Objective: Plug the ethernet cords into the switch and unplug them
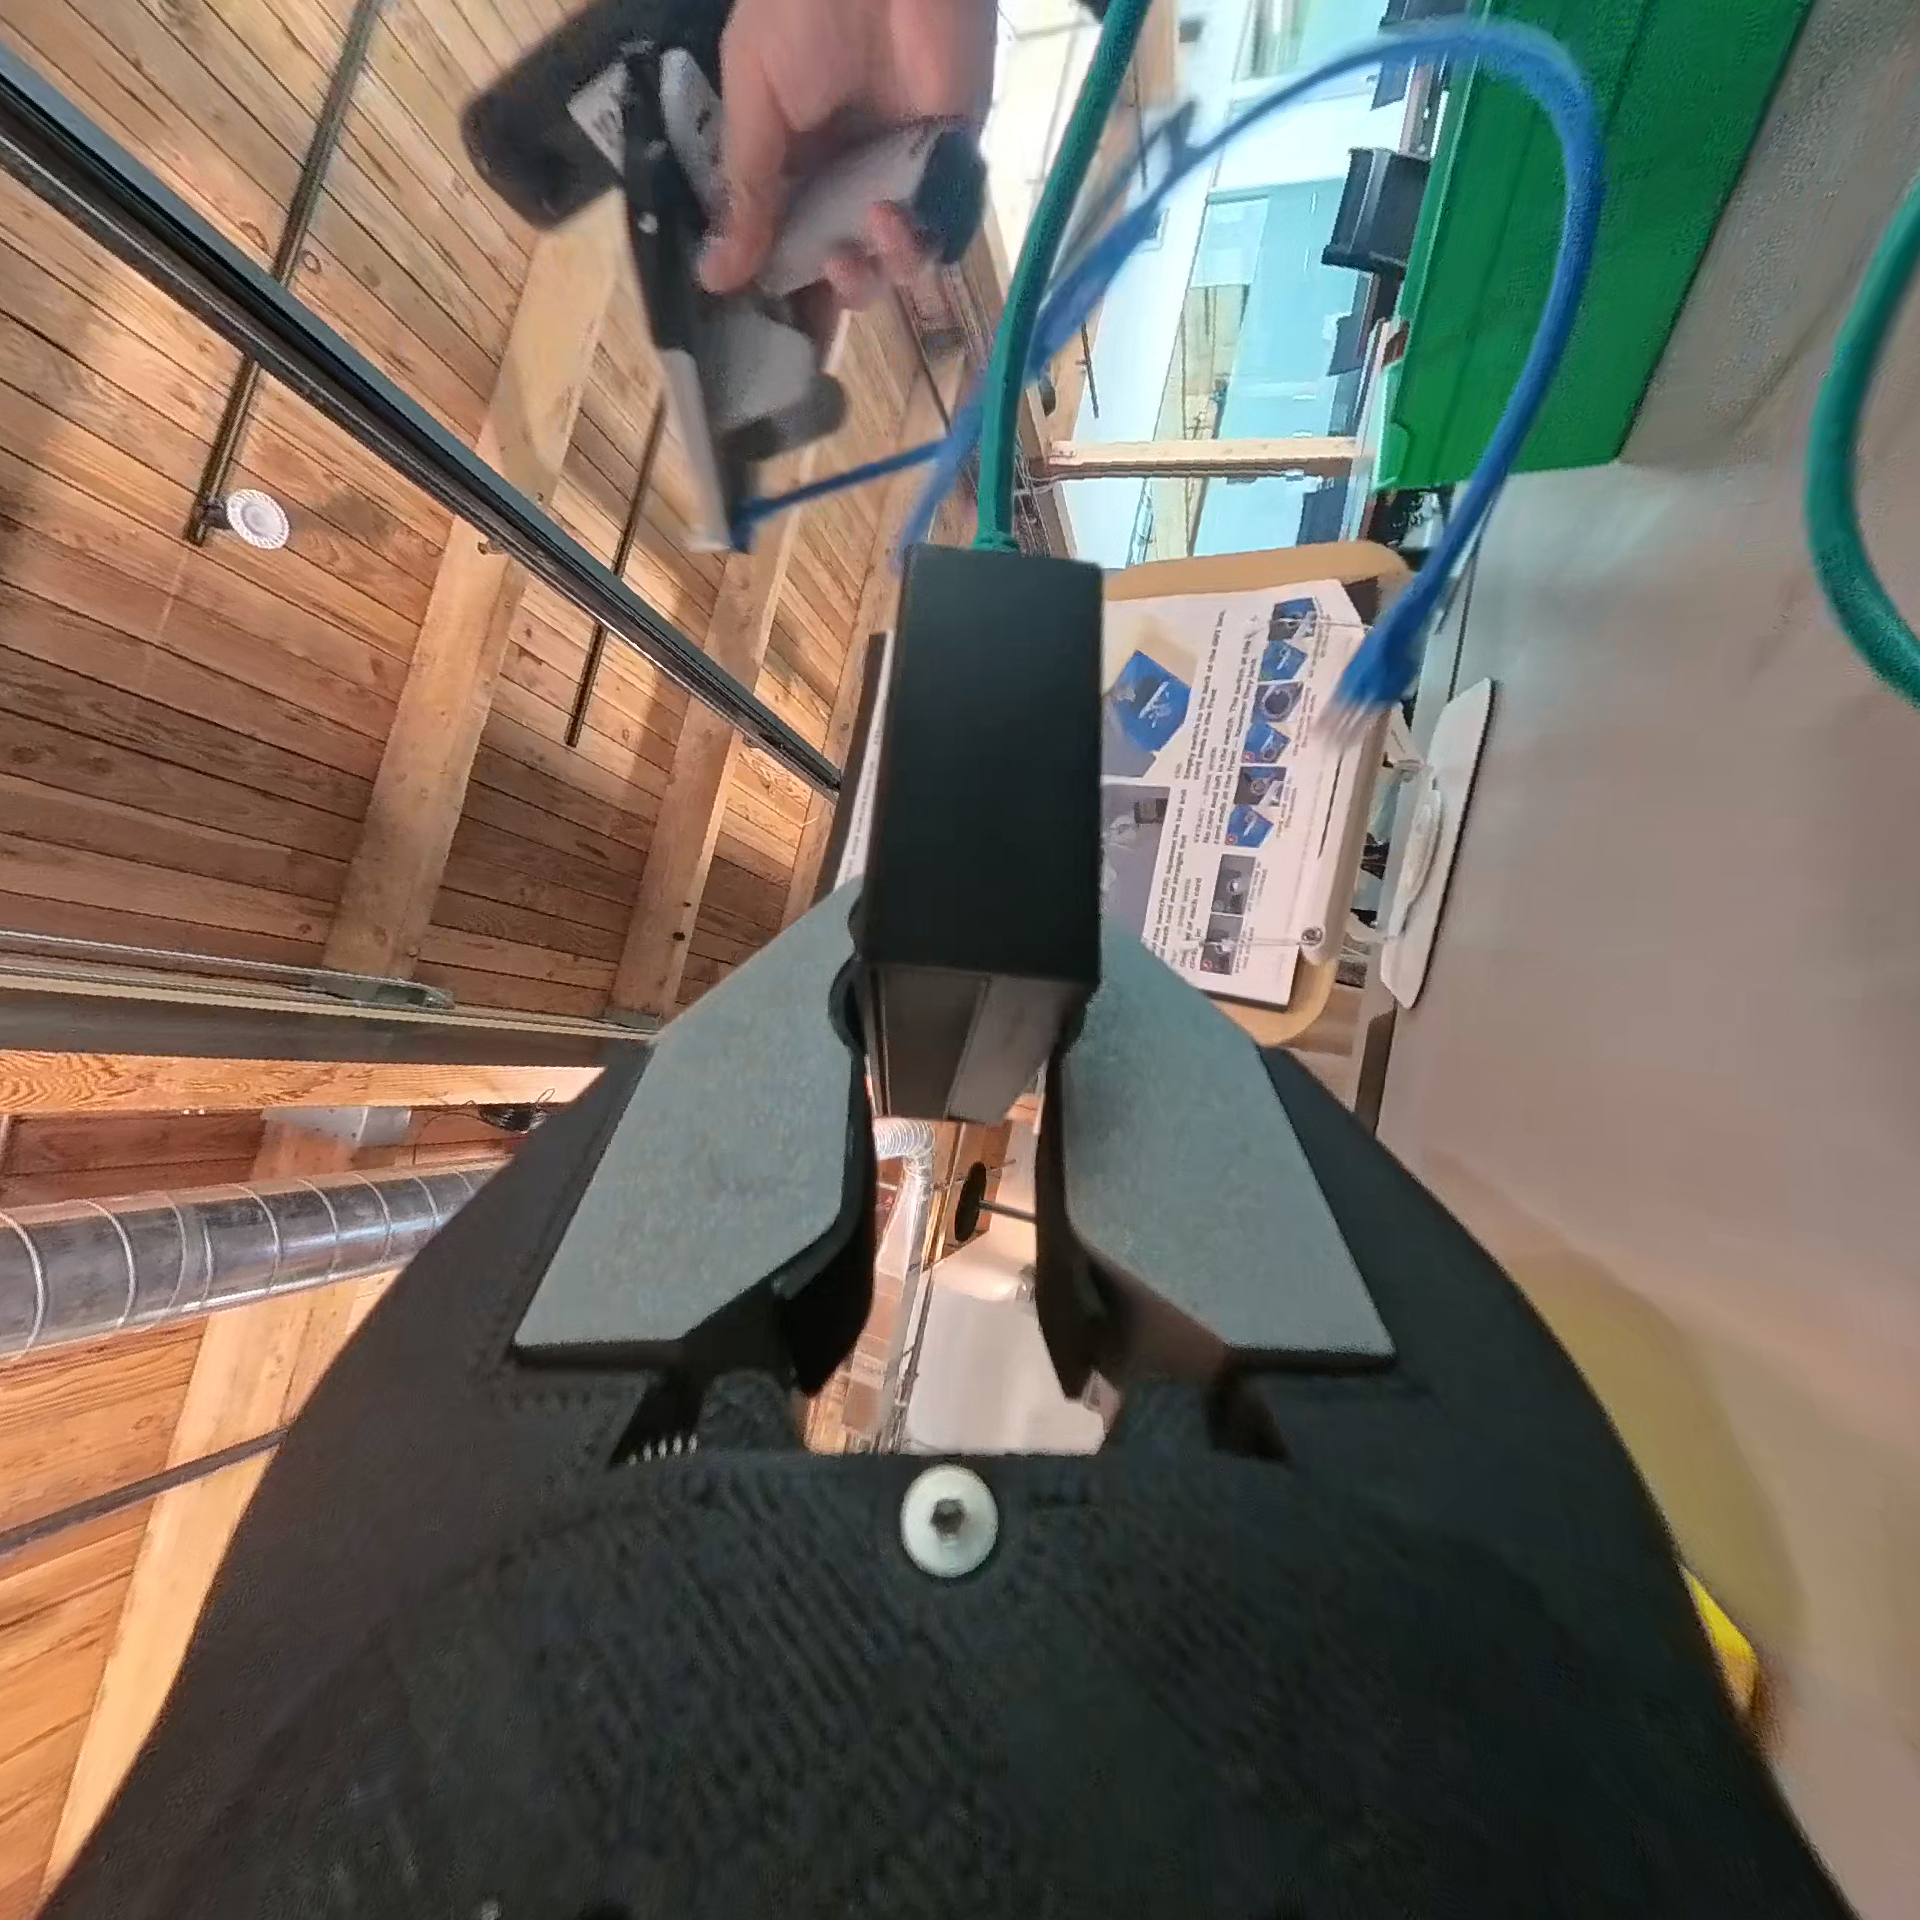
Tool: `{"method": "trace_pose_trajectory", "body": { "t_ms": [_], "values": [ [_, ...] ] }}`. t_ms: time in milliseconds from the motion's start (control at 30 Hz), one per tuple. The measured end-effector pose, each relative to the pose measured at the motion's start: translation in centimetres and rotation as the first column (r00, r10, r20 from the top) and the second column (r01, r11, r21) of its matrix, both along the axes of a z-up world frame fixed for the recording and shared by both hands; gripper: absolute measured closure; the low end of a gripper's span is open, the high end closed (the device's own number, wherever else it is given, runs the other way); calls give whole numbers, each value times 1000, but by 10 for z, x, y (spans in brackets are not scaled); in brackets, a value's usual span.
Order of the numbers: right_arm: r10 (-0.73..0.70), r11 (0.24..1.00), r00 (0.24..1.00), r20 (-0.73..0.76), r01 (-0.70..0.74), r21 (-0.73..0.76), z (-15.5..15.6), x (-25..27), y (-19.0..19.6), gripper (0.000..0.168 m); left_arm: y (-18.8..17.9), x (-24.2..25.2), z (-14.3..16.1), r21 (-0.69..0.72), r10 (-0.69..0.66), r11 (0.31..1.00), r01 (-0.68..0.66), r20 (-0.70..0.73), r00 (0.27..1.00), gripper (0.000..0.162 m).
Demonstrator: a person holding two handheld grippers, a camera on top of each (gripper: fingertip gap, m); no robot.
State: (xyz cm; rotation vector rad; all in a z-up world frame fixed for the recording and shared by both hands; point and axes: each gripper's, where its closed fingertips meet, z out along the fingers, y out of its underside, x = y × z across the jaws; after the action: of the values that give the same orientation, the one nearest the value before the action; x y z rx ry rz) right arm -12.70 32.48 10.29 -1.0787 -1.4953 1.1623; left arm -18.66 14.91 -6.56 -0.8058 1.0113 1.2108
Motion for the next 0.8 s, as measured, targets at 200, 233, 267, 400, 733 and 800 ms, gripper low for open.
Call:
{"method": "trace_pose_trajectory", "body": {
  "t_ms": [200, 233, 267, 400, 733, 800],
  "values": [
    [-179, 983, 807, 562, 132, 124, -201, -23, 58, 160, 10, -2, -16, -46, 16, 999, -17, -24, 1000, 134],
    [-221, 975, 753, 620, 145, 171, -230, -23, 65, 160, 11, -2, -18, -52, 14, 999, -15, -21, 1000, 134],
    [-240, 970, 706, 666, 143, 198, -255, -24, 68, 160, 13, -2, -21, -62, 12, 998, -13, -18, 1000, 134],
    [-172, 985, 593, 787, 102, 138, -326, -39, 56, 159, 19, 2, -30, -86, 8, 996, -10, -24, 1000, 134],
    [-105, 981, 708, 698, 190, -45, -333, -47, 59, 129, 21, 0, -37, -108, 8, 994, -10, -16, 1000, 134],
    [-130, 979, 726, 676, 200, -27, -333, -40, 59, 130, 22, 1, -37, -108, 8, 994, -10, -17, 1000, 134]
  ]
}}
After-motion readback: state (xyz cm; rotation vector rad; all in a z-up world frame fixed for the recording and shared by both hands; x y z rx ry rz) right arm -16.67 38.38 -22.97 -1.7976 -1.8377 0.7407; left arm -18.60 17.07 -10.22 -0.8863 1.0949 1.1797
